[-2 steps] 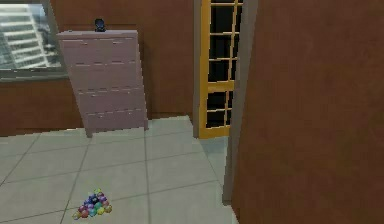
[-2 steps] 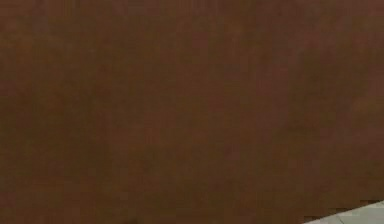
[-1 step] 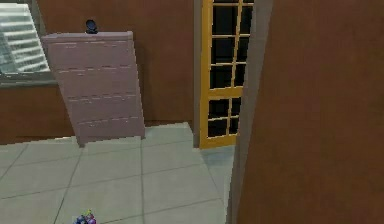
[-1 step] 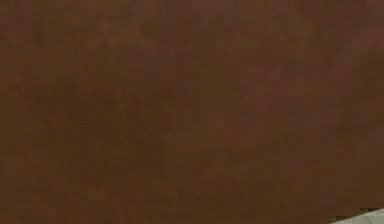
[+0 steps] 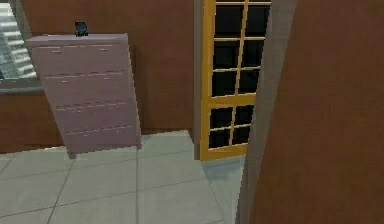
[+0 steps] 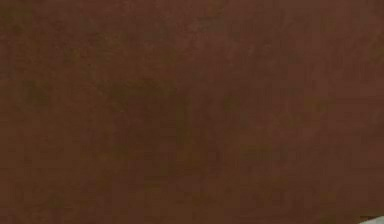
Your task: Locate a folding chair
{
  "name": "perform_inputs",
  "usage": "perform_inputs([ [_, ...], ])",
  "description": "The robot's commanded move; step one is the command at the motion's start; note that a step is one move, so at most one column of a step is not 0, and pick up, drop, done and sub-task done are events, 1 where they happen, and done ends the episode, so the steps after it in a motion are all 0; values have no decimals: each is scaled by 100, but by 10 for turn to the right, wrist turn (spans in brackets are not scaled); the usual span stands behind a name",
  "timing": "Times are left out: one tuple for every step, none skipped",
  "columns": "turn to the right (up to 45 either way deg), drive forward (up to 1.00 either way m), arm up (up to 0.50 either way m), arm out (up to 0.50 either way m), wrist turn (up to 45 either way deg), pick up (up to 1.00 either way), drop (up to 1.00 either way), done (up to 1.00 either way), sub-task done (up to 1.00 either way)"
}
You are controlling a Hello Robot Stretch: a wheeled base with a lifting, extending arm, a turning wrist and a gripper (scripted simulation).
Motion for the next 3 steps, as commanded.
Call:
perform_inputs([
  [-30, 0, 0, 0, 0, 0, 0, 0, 0],
  [0, 90, 0, 0, 0, 0, 0, 0, 0],
  [-90, 0, 0, 0, 0, 0, 0, 0, 0],
])
